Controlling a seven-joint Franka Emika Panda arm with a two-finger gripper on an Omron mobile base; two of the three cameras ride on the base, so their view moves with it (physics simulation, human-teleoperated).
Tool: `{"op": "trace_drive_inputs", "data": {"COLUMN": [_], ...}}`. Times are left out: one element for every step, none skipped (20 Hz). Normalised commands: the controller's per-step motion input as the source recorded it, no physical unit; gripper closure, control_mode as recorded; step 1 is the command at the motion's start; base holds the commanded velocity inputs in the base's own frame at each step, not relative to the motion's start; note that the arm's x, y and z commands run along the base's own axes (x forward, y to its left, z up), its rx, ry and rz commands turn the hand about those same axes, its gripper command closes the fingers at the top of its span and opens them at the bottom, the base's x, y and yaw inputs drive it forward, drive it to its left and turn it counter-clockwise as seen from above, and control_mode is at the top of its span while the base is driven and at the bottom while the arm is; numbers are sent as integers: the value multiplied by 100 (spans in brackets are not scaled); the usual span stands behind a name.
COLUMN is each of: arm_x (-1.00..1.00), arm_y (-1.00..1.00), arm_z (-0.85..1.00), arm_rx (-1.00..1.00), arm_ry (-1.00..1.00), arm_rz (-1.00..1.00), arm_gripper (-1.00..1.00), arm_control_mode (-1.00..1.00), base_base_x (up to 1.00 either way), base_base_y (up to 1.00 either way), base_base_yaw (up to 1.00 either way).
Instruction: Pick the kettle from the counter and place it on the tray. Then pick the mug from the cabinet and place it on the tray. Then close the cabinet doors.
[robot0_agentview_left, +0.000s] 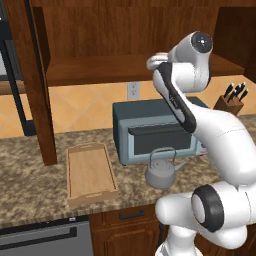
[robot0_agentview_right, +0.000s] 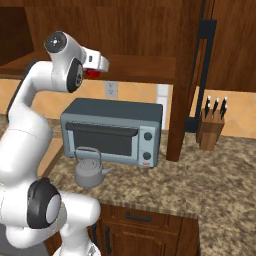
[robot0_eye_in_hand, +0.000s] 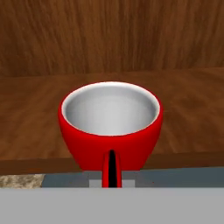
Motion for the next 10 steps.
{"op": "trace_drive_inputs", "data": {"arm_x": [-91,-86,-84,-85,-84,-84,-84,-84,-81,-80], "arm_y": [61,73,75,75,76,79,77,73,79,85], "arm_z": [-9,-10,-9,-10,-10,-13,-11,-14,-14,-17], "arm_rx": [2,0,0,0,0,0,0,0,0,0], "arm_ry": [0,0,0,0,0,0,0,0,0,0], "arm_rz": [0,-1,-1,-1,-1,-2,-2,-2,-2,-3], "arm_gripper": [100,100,100,100,100,100,100,100,100,100], "arm_control_mode": [-100,-100,-100,-100,-100,-100,-100,-100,-100,-100], "base_base_x": [0,0,0,0,0,0,0,0,0,0], "base_base_y": [0,0,0,0,0,0,0,0,0,0], "base_base_yaw": [0,0,0,0,0,0,0,0,0,0]}}
